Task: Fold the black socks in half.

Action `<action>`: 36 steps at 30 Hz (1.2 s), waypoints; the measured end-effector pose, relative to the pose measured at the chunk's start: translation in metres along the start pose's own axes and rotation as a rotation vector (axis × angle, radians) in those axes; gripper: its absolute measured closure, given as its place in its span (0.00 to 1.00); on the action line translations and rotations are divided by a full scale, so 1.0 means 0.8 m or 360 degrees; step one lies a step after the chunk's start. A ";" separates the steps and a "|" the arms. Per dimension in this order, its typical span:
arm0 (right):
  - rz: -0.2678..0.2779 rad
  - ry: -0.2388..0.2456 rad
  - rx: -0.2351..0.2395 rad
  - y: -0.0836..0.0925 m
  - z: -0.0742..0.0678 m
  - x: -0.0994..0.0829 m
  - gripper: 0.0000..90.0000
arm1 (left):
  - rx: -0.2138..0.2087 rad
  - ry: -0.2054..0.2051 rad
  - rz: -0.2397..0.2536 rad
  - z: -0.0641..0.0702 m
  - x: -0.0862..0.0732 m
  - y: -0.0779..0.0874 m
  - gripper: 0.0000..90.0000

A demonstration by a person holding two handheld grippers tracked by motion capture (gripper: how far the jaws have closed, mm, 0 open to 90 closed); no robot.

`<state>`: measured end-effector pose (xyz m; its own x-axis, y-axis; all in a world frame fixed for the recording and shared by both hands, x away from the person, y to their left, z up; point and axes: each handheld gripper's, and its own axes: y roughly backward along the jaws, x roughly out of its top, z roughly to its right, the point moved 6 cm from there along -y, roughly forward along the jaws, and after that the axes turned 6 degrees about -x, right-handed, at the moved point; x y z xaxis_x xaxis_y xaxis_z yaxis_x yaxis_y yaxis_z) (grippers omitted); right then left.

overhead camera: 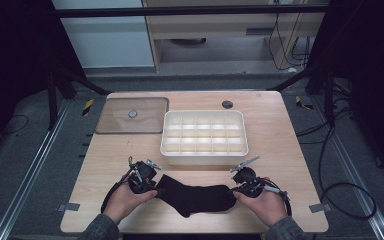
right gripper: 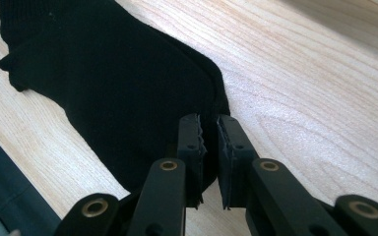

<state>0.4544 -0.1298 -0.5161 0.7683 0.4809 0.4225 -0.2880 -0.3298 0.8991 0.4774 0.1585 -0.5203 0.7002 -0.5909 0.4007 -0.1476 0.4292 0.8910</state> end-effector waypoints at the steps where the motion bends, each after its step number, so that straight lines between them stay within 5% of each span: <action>1: 0.0002 0.0004 0.0002 0.000 -0.001 0.000 0.91 | 0.0000 0.0000 0.0000 0.000 0.000 0.000 0.61; 24: 0.0003 0.0013 0.0018 0.001 -0.005 -0.001 0.91 | 0.0000 -0.0048 -0.0115 0.003 0.005 -0.006 0.84; 36: 0.0018 0.0017 0.0037 0.003 -0.006 0.001 0.96 | -0.0019 -0.0053 -0.0031 0.005 0.011 0.012 0.88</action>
<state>0.4514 -0.1263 -0.5132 0.7589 0.4854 0.4341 -0.2834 -0.3541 0.8913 0.4791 0.1544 -0.5072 0.6794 -0.6215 0.3901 -0.1256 0.4252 0.8963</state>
